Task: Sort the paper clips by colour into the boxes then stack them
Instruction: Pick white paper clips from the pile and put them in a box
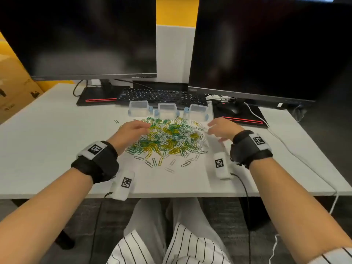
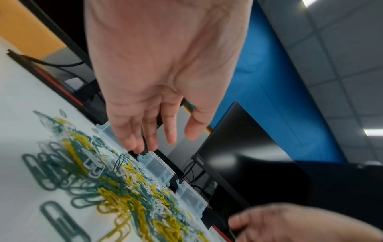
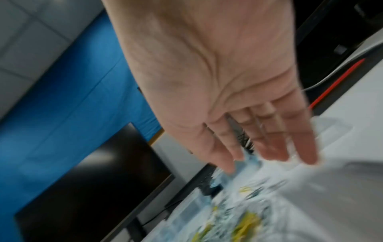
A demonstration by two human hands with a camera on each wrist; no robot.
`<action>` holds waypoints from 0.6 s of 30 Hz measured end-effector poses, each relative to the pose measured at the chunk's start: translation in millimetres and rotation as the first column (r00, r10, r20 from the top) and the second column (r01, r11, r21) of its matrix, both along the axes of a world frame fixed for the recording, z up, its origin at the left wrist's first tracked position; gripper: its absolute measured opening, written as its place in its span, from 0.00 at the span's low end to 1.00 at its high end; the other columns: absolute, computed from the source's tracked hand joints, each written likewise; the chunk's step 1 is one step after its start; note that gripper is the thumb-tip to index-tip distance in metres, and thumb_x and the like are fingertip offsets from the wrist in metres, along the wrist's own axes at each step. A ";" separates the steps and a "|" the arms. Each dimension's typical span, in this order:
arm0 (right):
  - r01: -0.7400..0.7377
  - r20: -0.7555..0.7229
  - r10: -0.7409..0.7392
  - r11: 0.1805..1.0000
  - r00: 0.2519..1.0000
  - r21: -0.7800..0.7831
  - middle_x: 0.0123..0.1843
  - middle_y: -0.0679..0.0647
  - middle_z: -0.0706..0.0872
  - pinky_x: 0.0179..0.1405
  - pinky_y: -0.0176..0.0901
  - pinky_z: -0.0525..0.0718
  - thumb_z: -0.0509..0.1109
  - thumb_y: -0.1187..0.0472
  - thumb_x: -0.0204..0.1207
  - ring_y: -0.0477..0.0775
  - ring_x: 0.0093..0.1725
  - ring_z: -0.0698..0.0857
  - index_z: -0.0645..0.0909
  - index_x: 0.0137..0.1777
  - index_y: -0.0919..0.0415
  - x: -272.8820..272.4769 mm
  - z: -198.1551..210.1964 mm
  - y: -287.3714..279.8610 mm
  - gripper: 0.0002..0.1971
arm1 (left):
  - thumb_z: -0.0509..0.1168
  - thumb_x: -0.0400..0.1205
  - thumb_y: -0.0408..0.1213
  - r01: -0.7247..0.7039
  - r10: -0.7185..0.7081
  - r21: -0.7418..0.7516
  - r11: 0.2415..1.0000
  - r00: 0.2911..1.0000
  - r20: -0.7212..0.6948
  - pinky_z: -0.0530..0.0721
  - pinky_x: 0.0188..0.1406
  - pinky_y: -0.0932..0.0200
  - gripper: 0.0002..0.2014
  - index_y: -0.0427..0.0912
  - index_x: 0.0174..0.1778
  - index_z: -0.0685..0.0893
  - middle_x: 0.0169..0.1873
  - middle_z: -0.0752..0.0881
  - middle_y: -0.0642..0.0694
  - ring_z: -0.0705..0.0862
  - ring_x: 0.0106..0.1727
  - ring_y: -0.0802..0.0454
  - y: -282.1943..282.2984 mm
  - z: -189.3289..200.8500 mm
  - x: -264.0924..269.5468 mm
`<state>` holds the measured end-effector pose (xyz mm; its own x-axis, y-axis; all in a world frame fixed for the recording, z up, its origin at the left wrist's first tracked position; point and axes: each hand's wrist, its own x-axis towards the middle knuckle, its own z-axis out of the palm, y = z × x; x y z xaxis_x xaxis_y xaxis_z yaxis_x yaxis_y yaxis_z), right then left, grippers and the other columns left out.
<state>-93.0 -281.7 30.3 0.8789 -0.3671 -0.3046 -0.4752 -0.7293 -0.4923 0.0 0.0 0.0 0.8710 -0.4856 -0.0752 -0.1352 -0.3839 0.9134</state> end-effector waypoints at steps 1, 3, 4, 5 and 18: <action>-0.022 -0.086 0.016 0.998 0.996 -0.066 0.68 0.65 0.80 0.66 0.57 0.81 0.66 0.61 0.81 0.65 0.65 0.81 0.75 0.72 0.67 -0.7 -0.8 -6.9 0.21 | 0.62 0.84 0.36 -0.018 0.017 -0.030 0.999 1.000 -0.019 0.76 0.61 0.57 0.14 0.44 0.64 0.82 0.66 0.81 0.49 0.78 0.66 0.51 -0.7 -1.1 6.3; -0.087 -0.217 0.053 0.985 0.975 -0.152 0.66 0.62 0.82 0.64 0.55 0.83 0.70 0.56 0.79 0.63 0.60 0.84 0.77 0.71 0.65 -0.8 -6.8 -15.1 0.23 | 0.62 0.84 0.36 -0.043 0.042 -0.037 0.998 0.998 -0.046 0.74 0.58 0.60 0.14 0.43 0.66 0.81 0.66 0.80 0.48 0.77 0.65 0.52 -3.9 -2.1 16.3; -0.119 -0.251 0.079 0.982 0.965 -0.149 0.67 0.61 0.82 0.59 0.53 0.85 0.72 0.53 0.77 0.61 0.57 0.86 0.77 0.71 0.64 -1.1 -12.2 -13.9 0.24 | 0.62 0.84 0.36 -0.046 0.046 -0.015 0.999 0.998 -0.035 0.73 0.60 0.59 0.15 0.44 0.66 0.81 0.66 0.80 0.48 0.77 0.66 0.52 -8.0 -5.2 20.0; -0.151 -0.244 0.115 0.979 0.963 -0.135 0.68 0.59 0.81 0.52 0.49 0.87 0.74 0.50 0.75 0.58 0.51 0.87 0.76 0.72 0.61 3.5 -16.6 -11.4 0.27 | 0.62 0.83 0.36 -0.041 0.042 0.020 0.999 0.999 -0.027 0.72 0.61 0.57 0.15 0.44 0.67 0.81 0.67 0.80 0.49 0.76 0.66 0.52 -14.4 -6.6 23.0; -0.288 -0.038 0.308 0.921 0.951 0.262 0.48 0.53 0.79 0.28 0.34 0.85 0.78 0.62 0.73 0.48 0.31 0.86 0.78 0.64 0.54 66.1 -47.1 20.4 0.21 | 0.68 0.80 0.41 0.085 -0.038 0.172 0.981 0.964 -0.264 0.79 0.48 0.57 0.16 0.50 0.64 0.80 0.62 0.79 0.49 0.76 0.57 0.54 -73.9 -5.3 57.1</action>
